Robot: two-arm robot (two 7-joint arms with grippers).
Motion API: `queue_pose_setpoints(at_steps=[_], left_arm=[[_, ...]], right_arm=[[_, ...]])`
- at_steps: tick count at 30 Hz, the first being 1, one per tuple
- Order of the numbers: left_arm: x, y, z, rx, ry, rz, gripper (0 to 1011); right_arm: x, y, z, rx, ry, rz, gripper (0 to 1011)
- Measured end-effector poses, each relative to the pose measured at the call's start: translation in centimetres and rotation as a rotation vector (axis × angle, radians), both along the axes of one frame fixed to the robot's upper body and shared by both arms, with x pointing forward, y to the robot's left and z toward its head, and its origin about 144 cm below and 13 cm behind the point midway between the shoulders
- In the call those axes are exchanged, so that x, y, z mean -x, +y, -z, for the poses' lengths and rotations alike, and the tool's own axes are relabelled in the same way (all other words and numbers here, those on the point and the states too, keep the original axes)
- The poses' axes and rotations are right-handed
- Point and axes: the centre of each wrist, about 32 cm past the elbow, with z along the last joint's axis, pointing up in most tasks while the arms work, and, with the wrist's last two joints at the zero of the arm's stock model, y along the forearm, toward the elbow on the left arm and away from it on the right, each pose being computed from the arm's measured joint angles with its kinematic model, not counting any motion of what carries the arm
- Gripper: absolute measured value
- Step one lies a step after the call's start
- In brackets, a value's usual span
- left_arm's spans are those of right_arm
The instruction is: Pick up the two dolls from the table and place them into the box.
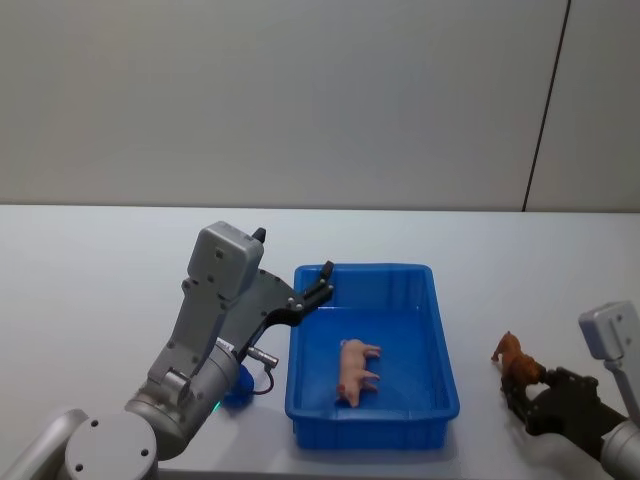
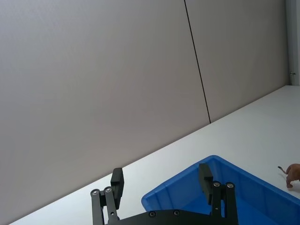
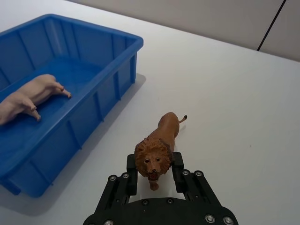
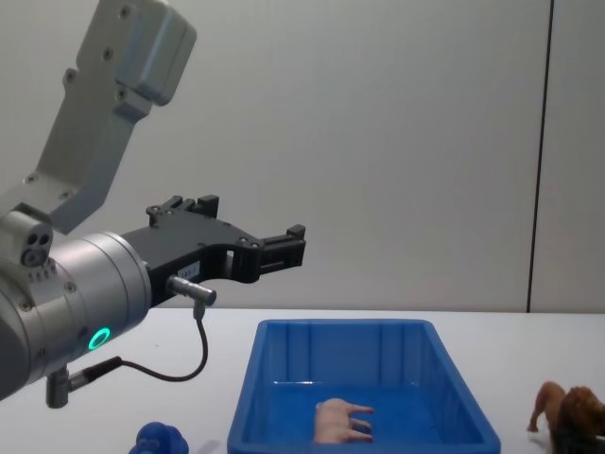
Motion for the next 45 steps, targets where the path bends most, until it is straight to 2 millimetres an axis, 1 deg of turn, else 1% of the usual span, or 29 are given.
queue_pose_setpoints(at_steps=[5, 11, 15, 22, 24, 25, 29, 38, 41, 42, 43, 44, 45], left_arm=[[0.0, 0.0, 0.0, 0.0, 0.0, 0.0, 1002], [0.0, 0.0, 0.0, 0.0, 0.0, 0.0, 1001], [0.0, 0.0, 0.0, 0.0, 0.0, 0.0, 1002], [0.0, 0.0, 0.0, 0.0, 0.0, 0.0, 1002], [0.0, 0.0, 0.0, 0.0, 0.0, 0.0, 1002], [0.0, 0.0, 0.0, 0.0, 0.0, 0.0, 1001], [0.0, 0.0, 0.0, 0.0, 0.0, 0.0, 1002], [0.0, 0.0, 0.0, 0.0, 0.0, 0.0, 1002], [0.0, 0.0, 0.0, 0.0, 0.0, 0.0, 1002], [0.0, 0.0, 0.0, 0.0, 0.0, 0.0, 1002], [0.0, 0.0, 0.0, 0.0, 0.0, 0.0, 1002], [0.0, 0.0, 0.0, 0.0, 0.0, 0.0, 1001], [0.0, 0.0, 0.0, 0.0, 0.0, 0.0, 1001]], right_arm=[[0.1, 0.2, -0.3, -0.008, -0.04, 0.001, 420], [0.1, 0.5, -1.2, -0.028, -0.11, -0.007, 420], [0.0, 0.9, -2.3, -0.052, -0.168, -0.027, 420], [-0.3, 1.6, -4.1, -0.088, -0.221, -0.08, 420], [-0.5, 2.2, -5.0, -0.107, -0.23, -0.112, 420], [-0.5, 2.2, -5.0, -0.107, -0.23, -0.112, 420], [-0.8, 3.3, -6.1, -0.128, -0.219, -0.154, 420], [-1.8, 5.4, -7.1, -0.147, -0.151, -0.196, 420], [-2.3, 6.3, -7.2, -0.142, -0.116, -0.2, 458], [-2.3, 6.3, -7.2, -0.142, -0.116, -0.2, 488], [-2.5, 6.6, -7.1, -0.14, -0.104, -0.201, 545], [-2.6, 6.8, -7.1, -0.14, -0.1, -0.201, 567], [-2.8, 7.0, -7.1, -0.138, -0.095, -0.201, 628]])
